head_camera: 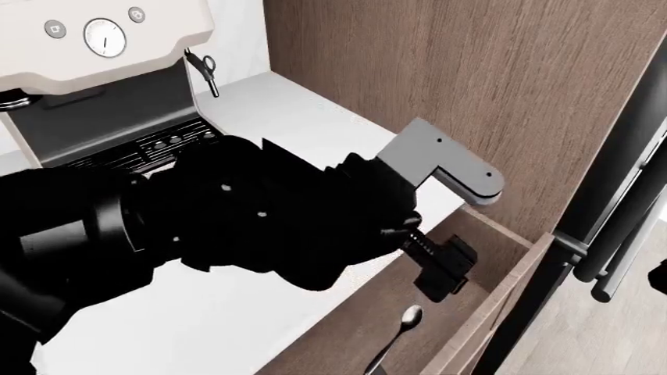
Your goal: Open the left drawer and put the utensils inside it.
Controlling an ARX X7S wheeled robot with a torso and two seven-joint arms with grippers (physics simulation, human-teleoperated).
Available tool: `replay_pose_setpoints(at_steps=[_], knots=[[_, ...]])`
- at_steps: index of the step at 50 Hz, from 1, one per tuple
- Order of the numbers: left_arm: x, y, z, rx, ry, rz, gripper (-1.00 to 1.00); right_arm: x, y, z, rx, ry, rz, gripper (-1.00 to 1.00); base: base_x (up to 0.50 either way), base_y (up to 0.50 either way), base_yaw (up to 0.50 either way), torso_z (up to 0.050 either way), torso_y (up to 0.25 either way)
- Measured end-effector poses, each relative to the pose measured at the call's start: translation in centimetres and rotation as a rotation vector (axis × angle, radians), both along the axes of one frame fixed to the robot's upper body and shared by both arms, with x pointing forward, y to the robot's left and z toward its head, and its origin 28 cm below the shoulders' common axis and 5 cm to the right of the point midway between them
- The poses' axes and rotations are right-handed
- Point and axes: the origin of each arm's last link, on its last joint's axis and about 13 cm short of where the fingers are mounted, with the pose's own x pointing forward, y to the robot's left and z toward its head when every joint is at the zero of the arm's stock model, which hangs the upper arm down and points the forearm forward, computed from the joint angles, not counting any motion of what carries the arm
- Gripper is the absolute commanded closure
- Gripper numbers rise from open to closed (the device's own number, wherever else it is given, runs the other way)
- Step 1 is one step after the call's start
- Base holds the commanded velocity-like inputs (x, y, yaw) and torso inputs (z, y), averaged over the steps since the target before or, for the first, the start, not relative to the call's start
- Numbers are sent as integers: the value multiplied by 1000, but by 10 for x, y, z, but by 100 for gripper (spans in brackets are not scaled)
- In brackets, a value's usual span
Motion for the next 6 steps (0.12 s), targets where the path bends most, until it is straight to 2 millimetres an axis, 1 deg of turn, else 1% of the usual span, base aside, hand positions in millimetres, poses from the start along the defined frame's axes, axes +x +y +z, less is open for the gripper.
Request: replay_pose_setpoints(at_steps=[6], knots=[[-5, 12, 12, -61, -30, 13, -100, 0, 1, 3, -10, -7, 3, -100, 0, 0, 0, 0, 0]])
